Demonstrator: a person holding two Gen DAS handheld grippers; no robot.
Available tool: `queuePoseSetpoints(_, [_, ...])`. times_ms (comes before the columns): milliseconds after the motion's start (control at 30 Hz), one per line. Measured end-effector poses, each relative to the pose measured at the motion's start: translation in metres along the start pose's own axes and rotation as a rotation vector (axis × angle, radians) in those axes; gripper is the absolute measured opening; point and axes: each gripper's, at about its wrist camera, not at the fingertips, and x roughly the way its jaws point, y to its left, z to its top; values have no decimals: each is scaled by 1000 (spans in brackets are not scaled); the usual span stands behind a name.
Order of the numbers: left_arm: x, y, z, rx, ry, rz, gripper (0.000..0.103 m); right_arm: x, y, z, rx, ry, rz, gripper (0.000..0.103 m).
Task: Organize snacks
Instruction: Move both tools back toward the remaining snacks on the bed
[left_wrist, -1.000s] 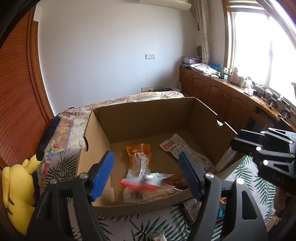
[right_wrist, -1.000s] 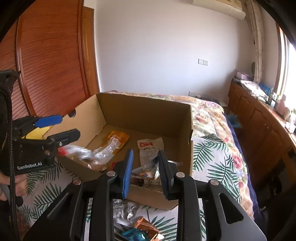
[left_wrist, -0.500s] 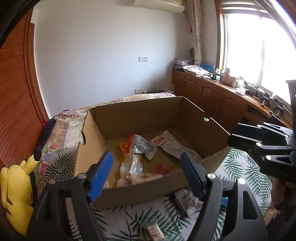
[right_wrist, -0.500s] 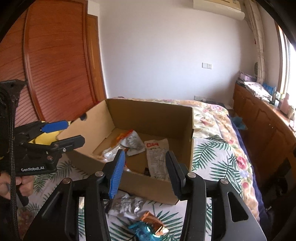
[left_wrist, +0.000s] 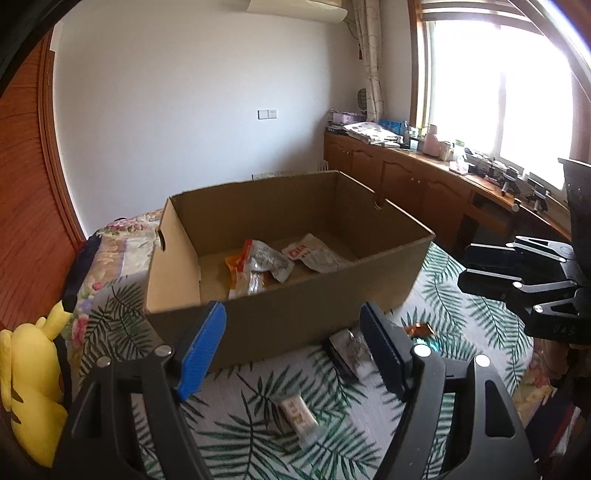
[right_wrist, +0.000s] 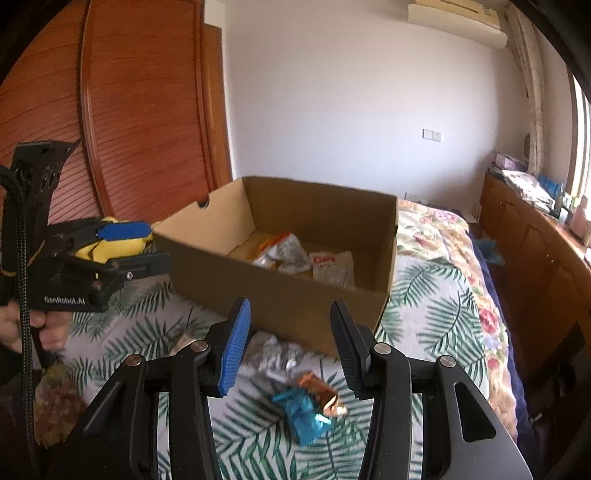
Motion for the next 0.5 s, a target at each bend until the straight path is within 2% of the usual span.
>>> queuePoseSetpoints(233, [-1, -5, -28, 15, 27, -12, 76, 7, 0, -27, -4, 50, 6, 45])
queuePoseSetpoints(500, [14, -5, -56, -6, 82, -15, 76, 26, -8, -52, 6, 116, 4, 38])
